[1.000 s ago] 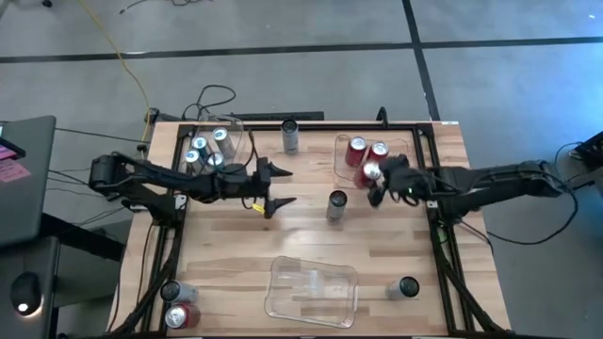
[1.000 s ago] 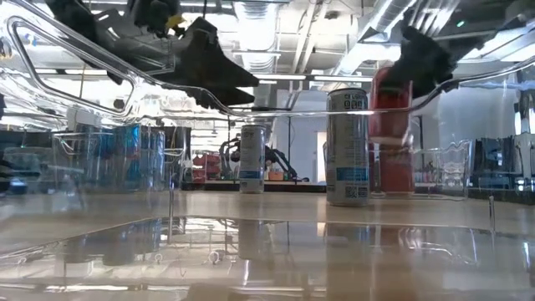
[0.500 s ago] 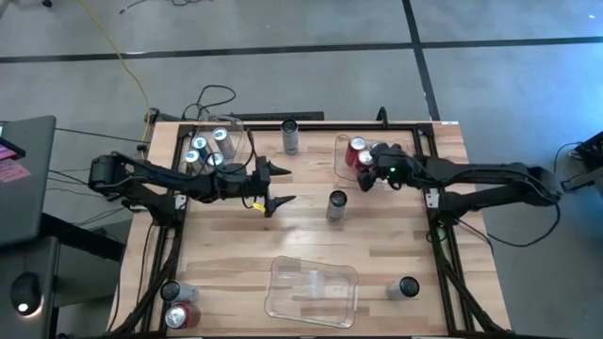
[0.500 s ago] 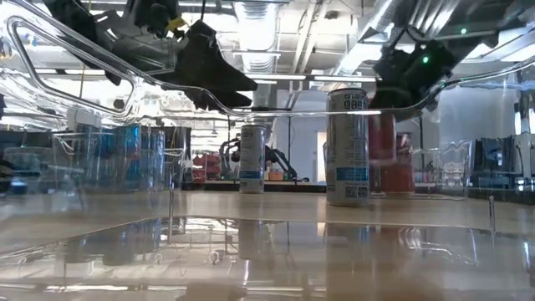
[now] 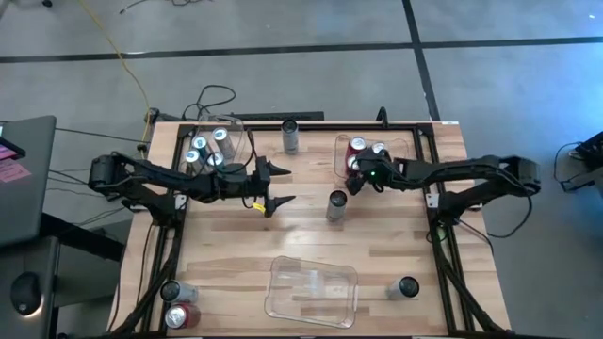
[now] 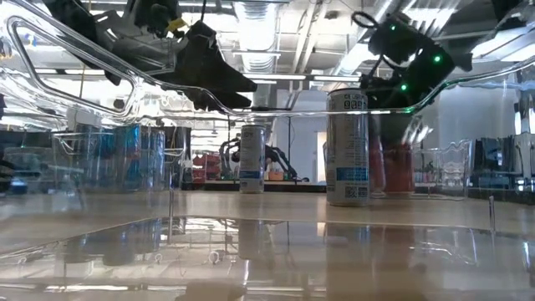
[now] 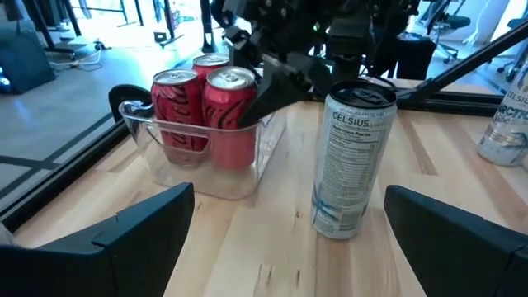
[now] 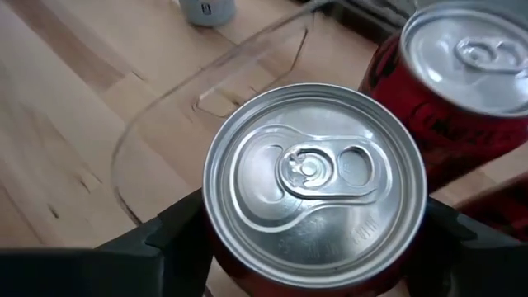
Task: Sort soda cans
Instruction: Put the red soda can into the top right transparent bin, then put the white blue soda can into the bottom transparent bin
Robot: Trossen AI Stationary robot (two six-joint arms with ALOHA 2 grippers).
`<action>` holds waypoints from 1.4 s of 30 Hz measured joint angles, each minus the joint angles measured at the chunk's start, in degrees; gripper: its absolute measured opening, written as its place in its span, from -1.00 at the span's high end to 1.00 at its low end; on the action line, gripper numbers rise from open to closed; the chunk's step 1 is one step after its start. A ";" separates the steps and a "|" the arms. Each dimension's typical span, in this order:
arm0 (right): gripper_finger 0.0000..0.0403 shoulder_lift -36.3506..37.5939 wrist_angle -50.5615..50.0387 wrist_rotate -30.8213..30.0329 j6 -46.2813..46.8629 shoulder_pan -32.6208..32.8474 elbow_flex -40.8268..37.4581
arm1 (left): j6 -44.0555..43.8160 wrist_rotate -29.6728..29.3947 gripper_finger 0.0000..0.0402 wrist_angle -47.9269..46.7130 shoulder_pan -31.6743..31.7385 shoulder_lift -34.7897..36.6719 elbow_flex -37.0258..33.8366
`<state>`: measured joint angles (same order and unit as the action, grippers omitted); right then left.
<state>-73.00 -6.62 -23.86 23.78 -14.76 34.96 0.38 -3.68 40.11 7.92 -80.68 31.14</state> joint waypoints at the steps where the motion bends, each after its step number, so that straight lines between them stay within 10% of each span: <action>1: -0.53 -0.46 0.19 0.00 0.17 0.00 0.00 | 0.00 0.00 -0.95 -0.03 0.00 0.00 -0.02; 20: -0.96 6.89 2.18 -2.42 0.41 0.73 0.00 | -0.74 -0.29 -0.95 -3.64 0.00 4.26 0.07; 32: -0.95 17.77 3.12 -6.65 -5.02 3.67 0.02 | -2.11 -17.47 -0.95 -42.06 -3.78 31.70 0.04; 42: -0.94 21.71 4.55 -6.42 -10.35 3.91 0.02 | -15.93 -15.70 -0.95 -65.23 -7.90 49.02 0.04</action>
<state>-51.29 -2.08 -30.27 13.43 -10.85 34.98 -15.55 -19.38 -25.12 0.02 -31.67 31.18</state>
